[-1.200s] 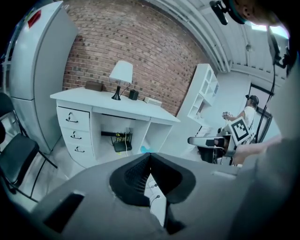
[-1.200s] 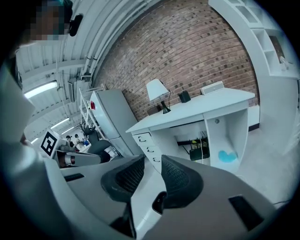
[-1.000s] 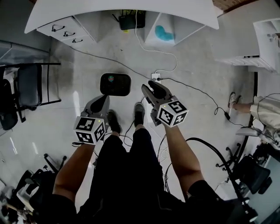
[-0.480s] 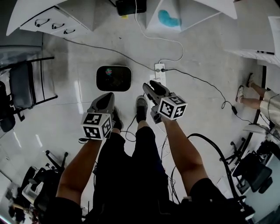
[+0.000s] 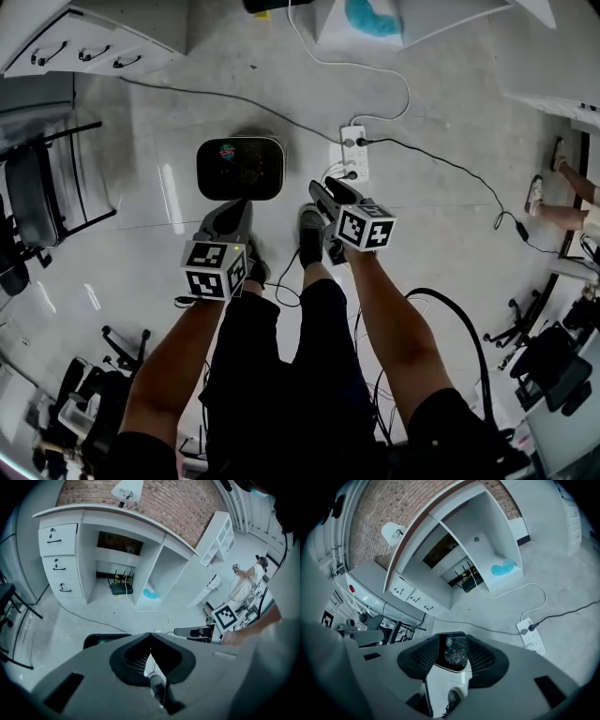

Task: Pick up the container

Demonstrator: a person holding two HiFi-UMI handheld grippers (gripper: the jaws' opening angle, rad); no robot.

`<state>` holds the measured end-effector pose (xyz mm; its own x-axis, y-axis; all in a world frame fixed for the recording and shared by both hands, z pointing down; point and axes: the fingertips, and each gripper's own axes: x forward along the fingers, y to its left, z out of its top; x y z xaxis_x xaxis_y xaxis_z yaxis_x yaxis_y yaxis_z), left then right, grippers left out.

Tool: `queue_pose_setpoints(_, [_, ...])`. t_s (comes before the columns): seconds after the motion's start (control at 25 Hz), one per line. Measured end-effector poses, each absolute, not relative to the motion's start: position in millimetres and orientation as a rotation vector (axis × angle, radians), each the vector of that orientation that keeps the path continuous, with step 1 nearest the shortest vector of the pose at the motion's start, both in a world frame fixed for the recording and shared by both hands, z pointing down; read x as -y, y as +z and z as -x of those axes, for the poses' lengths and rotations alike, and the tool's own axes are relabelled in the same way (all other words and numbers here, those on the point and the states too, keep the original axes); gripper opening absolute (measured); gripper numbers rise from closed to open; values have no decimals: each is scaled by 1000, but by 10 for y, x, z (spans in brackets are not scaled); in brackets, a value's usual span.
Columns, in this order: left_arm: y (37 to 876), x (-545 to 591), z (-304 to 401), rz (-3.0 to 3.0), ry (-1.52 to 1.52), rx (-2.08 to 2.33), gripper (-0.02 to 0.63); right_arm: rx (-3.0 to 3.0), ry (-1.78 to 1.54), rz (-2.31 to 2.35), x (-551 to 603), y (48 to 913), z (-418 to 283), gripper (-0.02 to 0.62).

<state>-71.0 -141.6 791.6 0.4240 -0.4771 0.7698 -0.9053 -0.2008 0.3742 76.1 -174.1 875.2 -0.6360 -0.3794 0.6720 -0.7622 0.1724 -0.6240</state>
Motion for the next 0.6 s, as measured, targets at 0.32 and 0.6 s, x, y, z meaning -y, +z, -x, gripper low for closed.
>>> queue_pose_setpoints(0.32, [8553,1572,756,-1850,691,1166,8,2057,1486,-1084,1785,9528,-773,146])
queue_pose_setpoints(0.6, [9132,1574,675,-1852,685,1136,8,1967,1553,-1168,1801,10313,-743,146])
